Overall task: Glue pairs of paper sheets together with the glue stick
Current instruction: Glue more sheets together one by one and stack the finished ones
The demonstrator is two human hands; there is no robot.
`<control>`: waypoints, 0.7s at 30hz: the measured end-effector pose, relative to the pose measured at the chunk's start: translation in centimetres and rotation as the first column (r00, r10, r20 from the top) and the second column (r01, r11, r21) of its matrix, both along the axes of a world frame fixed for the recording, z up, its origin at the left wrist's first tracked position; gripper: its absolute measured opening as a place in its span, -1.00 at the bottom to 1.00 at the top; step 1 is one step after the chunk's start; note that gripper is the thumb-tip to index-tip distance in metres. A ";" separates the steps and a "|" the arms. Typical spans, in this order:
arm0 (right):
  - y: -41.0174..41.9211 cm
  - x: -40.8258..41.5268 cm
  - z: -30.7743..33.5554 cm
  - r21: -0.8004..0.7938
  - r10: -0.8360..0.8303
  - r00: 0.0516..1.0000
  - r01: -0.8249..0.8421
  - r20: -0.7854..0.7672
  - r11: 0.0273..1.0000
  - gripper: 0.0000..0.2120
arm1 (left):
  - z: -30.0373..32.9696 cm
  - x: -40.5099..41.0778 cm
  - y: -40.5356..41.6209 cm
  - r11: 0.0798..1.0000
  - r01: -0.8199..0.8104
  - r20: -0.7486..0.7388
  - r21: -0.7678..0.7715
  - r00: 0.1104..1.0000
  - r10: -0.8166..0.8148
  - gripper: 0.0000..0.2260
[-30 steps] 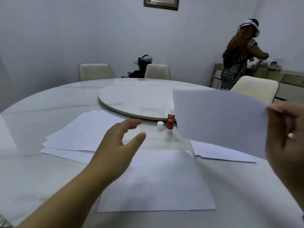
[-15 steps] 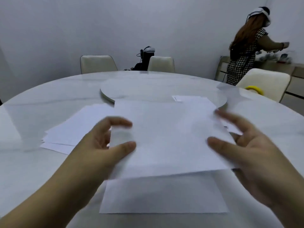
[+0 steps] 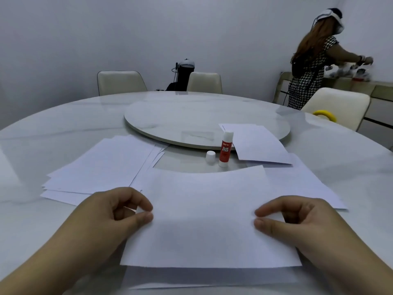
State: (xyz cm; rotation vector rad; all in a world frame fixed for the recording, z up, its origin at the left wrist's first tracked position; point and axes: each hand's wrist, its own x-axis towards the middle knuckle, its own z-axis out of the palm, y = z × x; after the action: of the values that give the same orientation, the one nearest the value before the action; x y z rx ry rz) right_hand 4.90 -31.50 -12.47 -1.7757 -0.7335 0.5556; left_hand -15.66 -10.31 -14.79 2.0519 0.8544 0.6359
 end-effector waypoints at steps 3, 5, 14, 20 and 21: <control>-0.2 -0.1 0.0 -0.012 0.012 1.000 -0.012 0.003 1.000 -0.87 | -0.2 -0.1 0.2 1.000 0.011 -0.032 0.010 0.999 -0.011 -0.87; -0.3 -0.2 0.0 -0.009 0.014 1.000 -0.014 0.003 1.000 -0.87 | -0.3 -0.5 0.3 0.998 0.050 -0.070 -0.024 0.996 -0.051 -0.84; -0.7 -0.2 -0.3 -0.123 0.019 0.991 -0.003 0.129 0.992 -0.85 | -0.3 -1.1 0.1 0.990 0.120 -0.213 0.068 0.972 -0.104 -0.72; -0.7 -0.4 -0.3 -0.156 0.027 0.985 0.000 0.172 0.988 -0.87 | -0.2 -1.1 -0.3 0.981 0.128 -0.226 0.143 0.970 -0.094 -0.68; -0.7 -0.4 -0.3 -0.160 0.029 0.984 0.000 0.178 0.987 -0.87 | -0.3 -1.1 -0.3 0.980 0.128 -0.225 0.149 0.970 -0.092 -0.68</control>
State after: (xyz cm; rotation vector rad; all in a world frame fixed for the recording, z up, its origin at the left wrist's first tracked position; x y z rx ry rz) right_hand 4.48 -32.20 -12.72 -1.9895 -0.8463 0.4778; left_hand -16.80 -10.65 -15.06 2.3320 0.8264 0.4371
